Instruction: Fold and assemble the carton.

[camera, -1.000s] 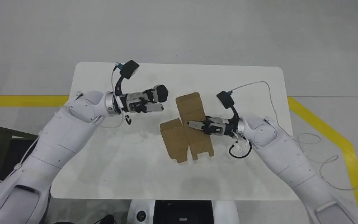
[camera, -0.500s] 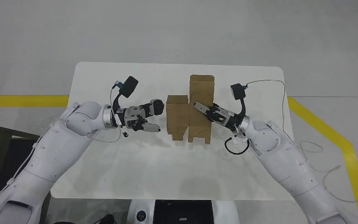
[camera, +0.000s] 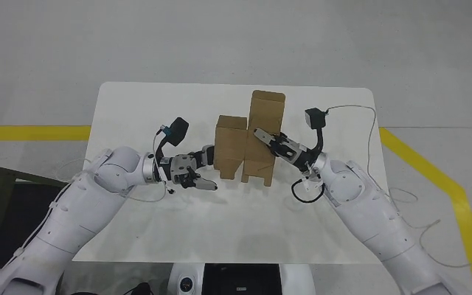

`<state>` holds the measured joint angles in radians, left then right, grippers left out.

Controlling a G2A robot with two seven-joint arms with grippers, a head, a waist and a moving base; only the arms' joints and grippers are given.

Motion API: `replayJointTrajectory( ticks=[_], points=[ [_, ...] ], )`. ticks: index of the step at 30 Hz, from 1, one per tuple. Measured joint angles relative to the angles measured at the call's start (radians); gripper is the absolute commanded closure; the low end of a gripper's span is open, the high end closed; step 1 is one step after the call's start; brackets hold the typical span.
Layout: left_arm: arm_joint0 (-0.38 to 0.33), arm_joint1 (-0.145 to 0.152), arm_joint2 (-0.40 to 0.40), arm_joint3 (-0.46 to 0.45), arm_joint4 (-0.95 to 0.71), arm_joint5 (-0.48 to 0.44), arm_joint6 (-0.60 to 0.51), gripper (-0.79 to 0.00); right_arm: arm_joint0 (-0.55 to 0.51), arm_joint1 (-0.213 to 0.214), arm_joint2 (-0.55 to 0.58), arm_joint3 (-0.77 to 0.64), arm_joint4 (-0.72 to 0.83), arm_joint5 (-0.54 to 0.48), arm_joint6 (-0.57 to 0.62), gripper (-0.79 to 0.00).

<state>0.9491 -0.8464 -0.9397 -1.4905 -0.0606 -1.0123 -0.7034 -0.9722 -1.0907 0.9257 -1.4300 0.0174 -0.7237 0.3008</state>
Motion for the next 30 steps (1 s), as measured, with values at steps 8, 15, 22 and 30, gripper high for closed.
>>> replayJointTrajectory(
  ticks=[8, 15, 22, 30],
  points=[
    [0.004, -0.007, 0.004, 0.010, 0.019, 0.000, 0.022, -0.099, -0.001, -0.015, -0.005, 0.004, 0.006, -0.003, 0.003, 0.000],
    [0.004, -0.011, 0.004, 0.025, 0.016, 0.000, 0.029, 0.000, -0.002, -0.024, 0.000, 0.009, 0.004, -0.005, 0.009, 0.000],
    [0.002, -0.012, 0.006, 0.037, -0.001, 0.002, 0.014, 0.000, -0.003, -0.033, 0.007, 0.014, 0.004, -0.010, 0.020, 0.000],
    [-0.006, -0.012, 0.016, 0.049, -0.032, 0.025, -0.037, 0.000, -0.010, -0.038, 0.021, 0.016, 0.007, -0.007, 0.045, -0.785]
  ],
)
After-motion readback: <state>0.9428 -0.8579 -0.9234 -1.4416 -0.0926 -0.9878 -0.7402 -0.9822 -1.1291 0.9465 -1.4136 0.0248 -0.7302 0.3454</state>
